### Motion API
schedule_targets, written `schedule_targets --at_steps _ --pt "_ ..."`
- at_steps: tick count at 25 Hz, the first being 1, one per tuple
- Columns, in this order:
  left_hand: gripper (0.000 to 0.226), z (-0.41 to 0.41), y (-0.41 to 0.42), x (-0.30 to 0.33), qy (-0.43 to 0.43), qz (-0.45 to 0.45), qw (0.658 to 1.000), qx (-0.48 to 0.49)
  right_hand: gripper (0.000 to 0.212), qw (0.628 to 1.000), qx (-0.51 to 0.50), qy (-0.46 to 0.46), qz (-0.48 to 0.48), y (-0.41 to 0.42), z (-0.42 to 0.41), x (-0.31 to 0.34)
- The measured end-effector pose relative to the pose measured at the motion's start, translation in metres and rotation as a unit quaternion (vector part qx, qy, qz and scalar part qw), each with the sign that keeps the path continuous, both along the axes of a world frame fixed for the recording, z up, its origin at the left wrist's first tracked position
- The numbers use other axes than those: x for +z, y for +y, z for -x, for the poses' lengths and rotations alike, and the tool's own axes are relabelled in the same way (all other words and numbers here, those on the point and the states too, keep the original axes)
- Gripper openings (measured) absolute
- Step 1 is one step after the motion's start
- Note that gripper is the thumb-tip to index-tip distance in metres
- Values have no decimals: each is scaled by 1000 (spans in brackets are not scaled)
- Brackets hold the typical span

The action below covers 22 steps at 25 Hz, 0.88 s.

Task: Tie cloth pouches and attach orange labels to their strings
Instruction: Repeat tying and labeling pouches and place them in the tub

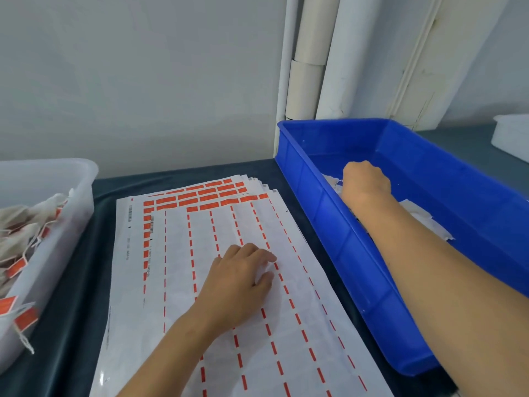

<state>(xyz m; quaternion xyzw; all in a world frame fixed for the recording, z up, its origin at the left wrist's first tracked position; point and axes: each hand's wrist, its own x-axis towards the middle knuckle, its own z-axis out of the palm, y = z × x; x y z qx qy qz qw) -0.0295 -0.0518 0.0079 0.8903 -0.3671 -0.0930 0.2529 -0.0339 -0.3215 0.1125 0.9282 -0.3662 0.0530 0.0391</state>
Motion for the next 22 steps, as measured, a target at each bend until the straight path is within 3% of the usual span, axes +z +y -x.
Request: schedule_targets --at_steps 6,12,15,22 --pt "34 -1 1 -5 -6 6 1000 -1 37 998 -13 19 65 0 2 1" --pt "33 -1 2 -9 -9 16 1000 0 26 995 -1 -66 79 2 3 2" --pt "33 -2 3 -8 -7 21 1000 1 38 990 27 -102 91 1 1 10" --pt "33 -3 5 1 14 16 1000 -13 44 976 124 -137 118 25 -6 44"
